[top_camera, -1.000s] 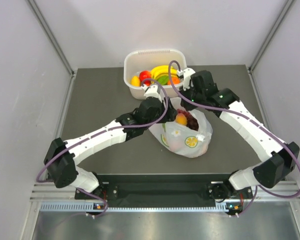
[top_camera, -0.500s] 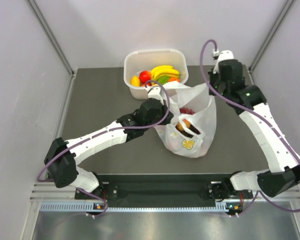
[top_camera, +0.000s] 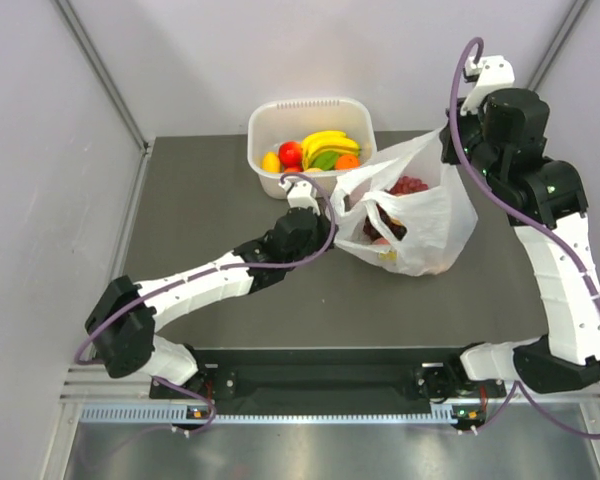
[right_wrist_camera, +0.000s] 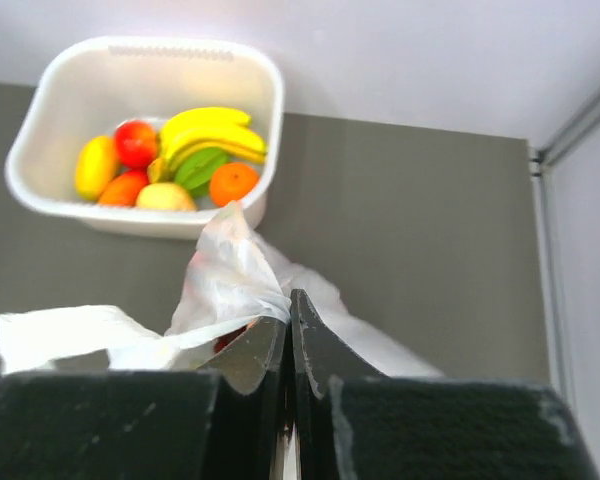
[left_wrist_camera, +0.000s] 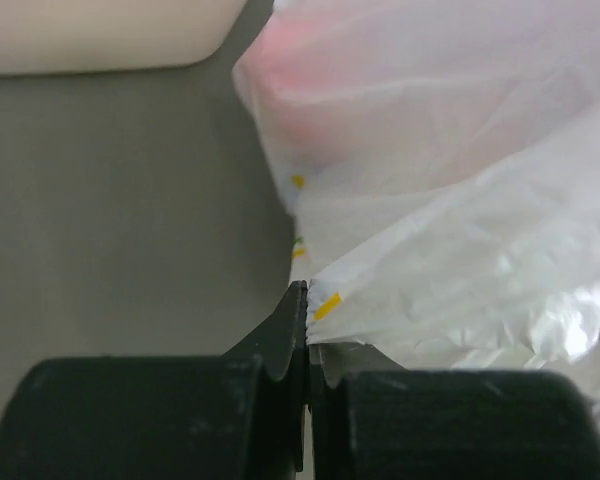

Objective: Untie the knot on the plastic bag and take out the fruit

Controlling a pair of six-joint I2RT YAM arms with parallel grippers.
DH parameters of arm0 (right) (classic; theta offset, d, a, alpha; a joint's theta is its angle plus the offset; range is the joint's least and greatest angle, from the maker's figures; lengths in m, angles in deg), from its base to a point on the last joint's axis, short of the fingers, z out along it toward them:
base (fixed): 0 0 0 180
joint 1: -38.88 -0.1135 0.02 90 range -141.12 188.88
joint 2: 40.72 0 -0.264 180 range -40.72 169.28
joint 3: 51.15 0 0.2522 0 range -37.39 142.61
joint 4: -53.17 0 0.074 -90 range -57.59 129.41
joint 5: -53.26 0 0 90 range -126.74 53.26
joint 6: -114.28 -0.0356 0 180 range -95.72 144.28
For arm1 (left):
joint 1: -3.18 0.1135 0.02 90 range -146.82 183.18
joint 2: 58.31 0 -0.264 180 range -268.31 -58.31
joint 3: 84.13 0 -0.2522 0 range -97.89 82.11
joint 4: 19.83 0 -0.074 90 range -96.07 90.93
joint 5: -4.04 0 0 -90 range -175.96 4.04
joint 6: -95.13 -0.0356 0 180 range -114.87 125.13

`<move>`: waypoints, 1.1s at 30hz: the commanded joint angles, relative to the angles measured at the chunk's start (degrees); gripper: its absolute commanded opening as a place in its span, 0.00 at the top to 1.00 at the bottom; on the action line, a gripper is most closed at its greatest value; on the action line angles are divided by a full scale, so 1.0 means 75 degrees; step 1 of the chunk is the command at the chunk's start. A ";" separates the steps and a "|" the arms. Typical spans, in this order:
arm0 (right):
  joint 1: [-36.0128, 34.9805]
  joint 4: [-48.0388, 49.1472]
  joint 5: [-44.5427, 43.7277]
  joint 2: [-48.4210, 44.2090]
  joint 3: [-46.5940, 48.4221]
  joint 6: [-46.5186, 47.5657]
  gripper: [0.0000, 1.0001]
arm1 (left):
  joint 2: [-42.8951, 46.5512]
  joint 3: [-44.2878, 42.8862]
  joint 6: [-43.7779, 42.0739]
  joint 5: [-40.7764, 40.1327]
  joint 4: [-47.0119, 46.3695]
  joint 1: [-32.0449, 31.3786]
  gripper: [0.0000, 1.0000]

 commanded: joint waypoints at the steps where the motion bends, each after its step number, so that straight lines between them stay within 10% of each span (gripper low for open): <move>1: -0.0005 0.0118 0.1205 -0.0206 -0.0013 0.0075 1.00 | 0.0245 0.0717 0.0037 -0.0431 -0.1004 0.0035 1.00; 18: -0.2442 0.0094 0.2412 -0.2162 -0.4456 -0.0452 1.00 | 0.0584 0.3554 0.0553 -0.0196 -0.3010 0.0035 1.00; 24: -0.2454 0.0094 0.3830 -0.2350 -0.4878 -0.0265 1.00 | 0.1661 0.3567 0.0307 -0.0066 -0.2343 -0.0302 0.50; 33: -0.2454 0.0094 0.4148 -0.2491 -0.5359 -0.0311 1.00 | 0.2637 0.2630 -0.0747 0.0446 -0.1230 -0.1510 0.40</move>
